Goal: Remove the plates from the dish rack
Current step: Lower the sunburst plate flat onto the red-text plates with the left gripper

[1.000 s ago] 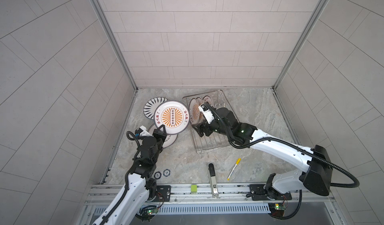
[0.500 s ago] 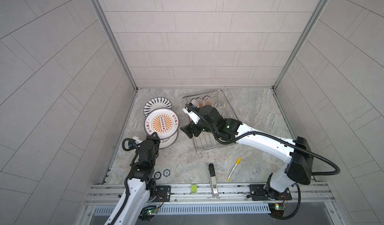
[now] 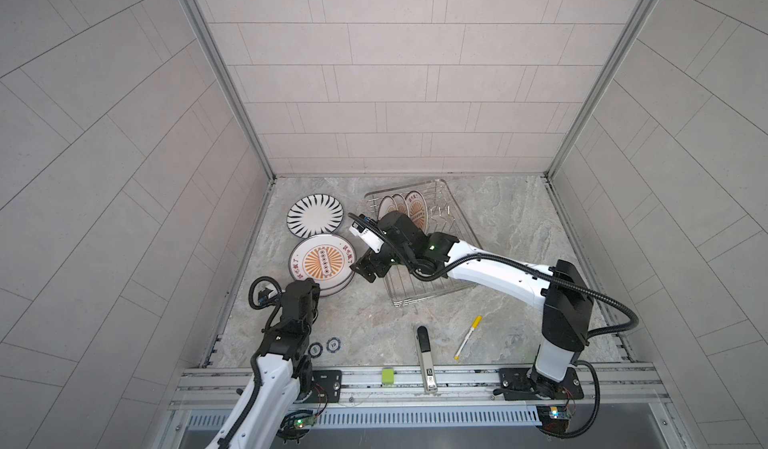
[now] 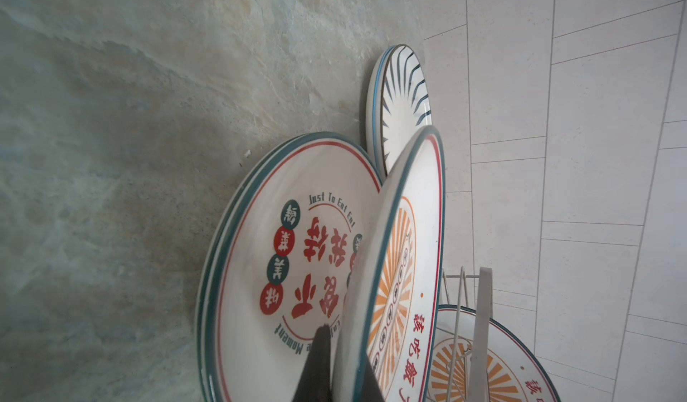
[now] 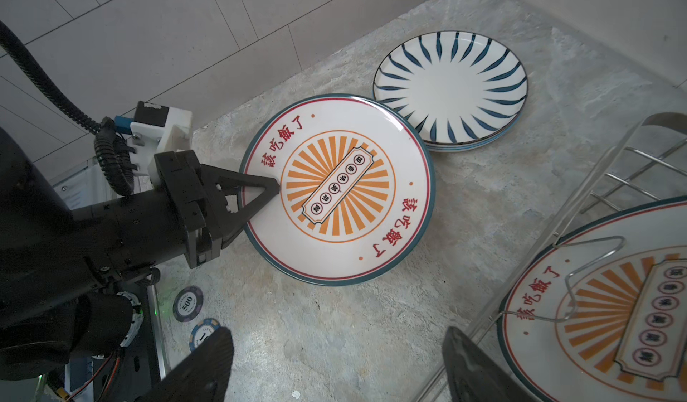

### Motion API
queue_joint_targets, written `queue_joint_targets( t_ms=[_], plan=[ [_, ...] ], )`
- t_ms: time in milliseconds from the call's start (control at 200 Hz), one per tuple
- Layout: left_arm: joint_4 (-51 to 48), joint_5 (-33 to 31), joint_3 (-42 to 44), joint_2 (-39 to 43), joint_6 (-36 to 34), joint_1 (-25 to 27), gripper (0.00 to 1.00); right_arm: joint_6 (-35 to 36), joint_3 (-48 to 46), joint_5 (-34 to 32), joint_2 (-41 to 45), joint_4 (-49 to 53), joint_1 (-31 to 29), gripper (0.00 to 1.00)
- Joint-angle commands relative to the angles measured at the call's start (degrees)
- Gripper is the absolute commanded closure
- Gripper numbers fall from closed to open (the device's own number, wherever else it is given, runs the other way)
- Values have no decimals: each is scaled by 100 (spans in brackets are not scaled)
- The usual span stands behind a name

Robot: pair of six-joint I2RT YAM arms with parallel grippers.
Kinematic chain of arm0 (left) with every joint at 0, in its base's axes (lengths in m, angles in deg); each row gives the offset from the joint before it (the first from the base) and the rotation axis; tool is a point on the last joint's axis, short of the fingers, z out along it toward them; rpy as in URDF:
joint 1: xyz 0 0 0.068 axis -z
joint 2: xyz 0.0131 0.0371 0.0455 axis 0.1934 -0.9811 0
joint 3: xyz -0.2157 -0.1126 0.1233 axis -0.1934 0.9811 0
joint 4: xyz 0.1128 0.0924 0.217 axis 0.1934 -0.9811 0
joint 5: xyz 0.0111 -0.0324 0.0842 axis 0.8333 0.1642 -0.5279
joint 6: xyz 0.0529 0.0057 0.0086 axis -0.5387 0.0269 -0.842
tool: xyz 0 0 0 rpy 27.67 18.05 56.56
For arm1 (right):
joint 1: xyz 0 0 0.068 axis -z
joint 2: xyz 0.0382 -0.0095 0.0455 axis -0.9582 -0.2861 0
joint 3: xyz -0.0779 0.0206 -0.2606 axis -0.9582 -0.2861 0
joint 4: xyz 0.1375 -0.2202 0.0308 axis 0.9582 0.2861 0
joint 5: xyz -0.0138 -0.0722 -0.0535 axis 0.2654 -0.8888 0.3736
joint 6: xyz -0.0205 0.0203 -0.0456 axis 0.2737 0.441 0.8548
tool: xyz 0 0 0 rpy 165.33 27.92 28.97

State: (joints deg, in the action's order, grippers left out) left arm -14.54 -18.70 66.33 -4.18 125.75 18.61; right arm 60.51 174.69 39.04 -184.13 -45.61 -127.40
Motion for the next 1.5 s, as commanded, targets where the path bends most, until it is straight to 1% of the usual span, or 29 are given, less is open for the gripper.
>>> queue_joint_targets(
  t_ms=[0,45,55,75,235,425,510,611,726,831,881,926,986,1051,1121,1366,1491],
  plan=[
    [305,-120,-93,-201,82,-35,100,134,230,73,-139,170,-55,8],
    [386,-126,-81,-286,89,-40,100,154,317,13,-228,245,-73,6],
    [409,-141,-76,-299,86,-38,100,164,328,2,-245,254,-80,2],
    [440,-158,-58,-330,91,-37,100,179,354,-16,-280,270,-89,1],
    [678,-251,-2,-582,90,-50,100,196,548,-344,-524,395,-178,0],
    [780,-197,-10,-905,36,-74,100,178,618,-455,-636,460,-205,0],
    [811,-170,17,-993,88,-74,98,154,599,-523,-623,451,-212,1],
    [763,-172,13,-994,104,-94,85,154,590,-555,-619,465,-223,0],
    [660,-204,12,-924,67,-97,80,148,564,-607,-581,477,-240,0],
    [591,-237,9,-897,-29,-105,78,129,515,-657,-544,453,-241,0],
    [527,-257,-9,-922,-60,-98,74,123,503,-664,-535,438,-241,0],
    [523,-264,-10,-950,-90,-97,67,105,493,-669,-539,440,-241,0],
    [556,-296,-1,-964,-199,-96,55,100,493,-702,-535,442,-241,0],
    [552,-441,2,-963,-269,-105,47,100,485,-746,-535,442,-241,0],
    [572,-559,7,-988,-285,-104,45,104,489,-757,-544,449,-241,0],
    [507,-788,-65,-989,-522,-99,41,101,478,-775,-548,434,-241,0],
    [517,-745,-101,-959,-708,-94,33,101,458,-825,-561,425,-241,0]
  ],
)
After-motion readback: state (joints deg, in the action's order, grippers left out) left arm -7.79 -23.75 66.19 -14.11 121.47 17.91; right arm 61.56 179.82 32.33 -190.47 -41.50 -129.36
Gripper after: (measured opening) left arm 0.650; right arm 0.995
